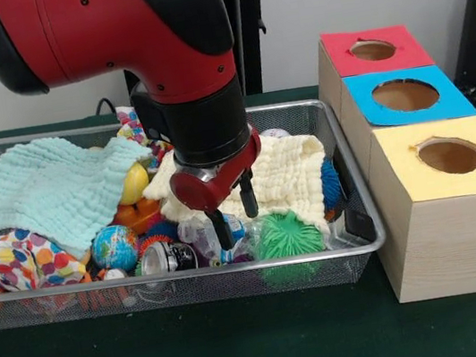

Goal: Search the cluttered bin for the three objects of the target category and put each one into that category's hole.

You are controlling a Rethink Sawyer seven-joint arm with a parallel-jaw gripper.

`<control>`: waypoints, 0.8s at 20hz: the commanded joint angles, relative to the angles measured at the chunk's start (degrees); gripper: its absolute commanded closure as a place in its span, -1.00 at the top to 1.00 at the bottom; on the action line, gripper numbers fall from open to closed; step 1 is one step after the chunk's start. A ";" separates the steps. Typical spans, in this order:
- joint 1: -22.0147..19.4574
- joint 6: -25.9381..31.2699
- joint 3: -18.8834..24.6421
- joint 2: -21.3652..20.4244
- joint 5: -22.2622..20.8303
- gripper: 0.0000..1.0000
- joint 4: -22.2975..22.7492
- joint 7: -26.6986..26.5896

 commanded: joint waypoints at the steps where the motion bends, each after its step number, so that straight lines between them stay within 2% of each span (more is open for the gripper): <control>1: 0.71 -5.72 -2.06 3.79 -4.10 1.00 -0.90 3.72; 16: 4.26 -16.69 -7.21 2.75 -6.07 1.00 9.11 10.48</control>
